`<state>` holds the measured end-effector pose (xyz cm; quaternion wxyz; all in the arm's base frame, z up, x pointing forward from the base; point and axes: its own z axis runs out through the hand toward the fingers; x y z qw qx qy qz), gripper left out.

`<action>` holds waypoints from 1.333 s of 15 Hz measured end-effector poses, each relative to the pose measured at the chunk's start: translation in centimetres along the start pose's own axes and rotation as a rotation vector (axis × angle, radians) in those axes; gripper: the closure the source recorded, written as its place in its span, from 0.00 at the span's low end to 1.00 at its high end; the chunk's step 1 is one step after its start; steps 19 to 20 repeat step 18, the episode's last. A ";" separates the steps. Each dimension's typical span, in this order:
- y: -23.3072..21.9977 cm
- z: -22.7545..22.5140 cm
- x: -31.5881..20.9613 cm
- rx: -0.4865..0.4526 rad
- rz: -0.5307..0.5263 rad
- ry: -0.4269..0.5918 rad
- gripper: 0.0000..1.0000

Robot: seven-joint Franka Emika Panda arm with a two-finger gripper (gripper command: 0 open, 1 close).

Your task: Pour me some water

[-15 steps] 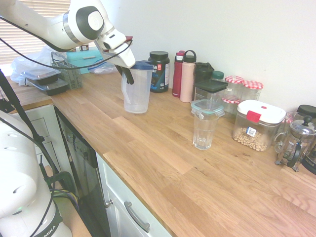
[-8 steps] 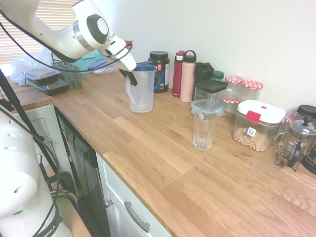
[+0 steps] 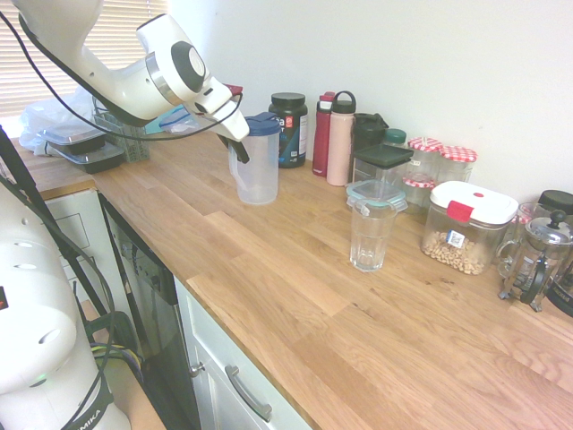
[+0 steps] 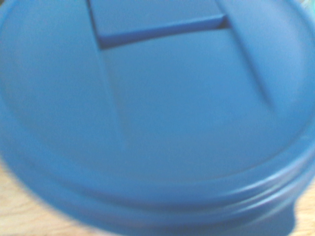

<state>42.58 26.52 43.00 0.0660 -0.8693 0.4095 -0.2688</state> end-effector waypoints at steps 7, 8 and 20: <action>0.1 0.0 -0.6 -0.013 -0.020 0.003 0.00; -0.1 -0.2 -0.6 -0.013 -0.019 0.003 0.00; 1.7 -1.3 -2.2 -0.221 -0.162 -0.240 0.00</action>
